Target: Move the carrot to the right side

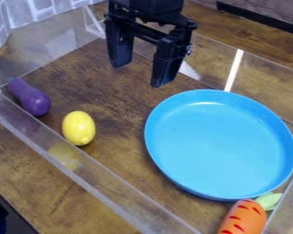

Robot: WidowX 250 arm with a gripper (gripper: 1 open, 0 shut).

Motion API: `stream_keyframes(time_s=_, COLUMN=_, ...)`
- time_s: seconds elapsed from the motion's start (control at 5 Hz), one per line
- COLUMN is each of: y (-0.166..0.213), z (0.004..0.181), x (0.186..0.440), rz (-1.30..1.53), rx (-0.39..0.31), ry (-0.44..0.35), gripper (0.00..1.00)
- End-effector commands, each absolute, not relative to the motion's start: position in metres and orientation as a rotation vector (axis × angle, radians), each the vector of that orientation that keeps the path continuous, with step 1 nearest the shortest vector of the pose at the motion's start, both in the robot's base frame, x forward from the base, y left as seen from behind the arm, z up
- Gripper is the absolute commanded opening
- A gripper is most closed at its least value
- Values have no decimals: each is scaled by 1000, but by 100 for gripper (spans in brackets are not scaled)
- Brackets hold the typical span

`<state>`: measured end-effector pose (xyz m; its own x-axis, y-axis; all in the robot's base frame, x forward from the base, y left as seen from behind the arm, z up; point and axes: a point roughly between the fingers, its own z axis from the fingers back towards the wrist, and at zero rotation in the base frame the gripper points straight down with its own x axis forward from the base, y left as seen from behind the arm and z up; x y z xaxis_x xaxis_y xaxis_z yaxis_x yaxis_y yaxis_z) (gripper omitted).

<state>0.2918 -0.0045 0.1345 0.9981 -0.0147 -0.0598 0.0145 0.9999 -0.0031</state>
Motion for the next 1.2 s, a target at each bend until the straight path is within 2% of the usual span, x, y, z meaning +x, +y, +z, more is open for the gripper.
stream_keyframes(time_s=0.0, y=-12, z=123, x=295, rz=-20, rx=-3, ry=73, gripper=100)
stream_keyframes(time_s=0.2, y=-25, z=111, x=303, rz=-53, rx=-2, ry=79, gripper=100)
stream_keyframes(time_s=0.8, y=-70, z=113, x=376, rz=-288, rx=-2, ry=4, gripper=100)
stream_keyframes(time_s=1.0, y=-76, z=116, x=378, rz=-256, rx=-4, ry=6, gripper=100)
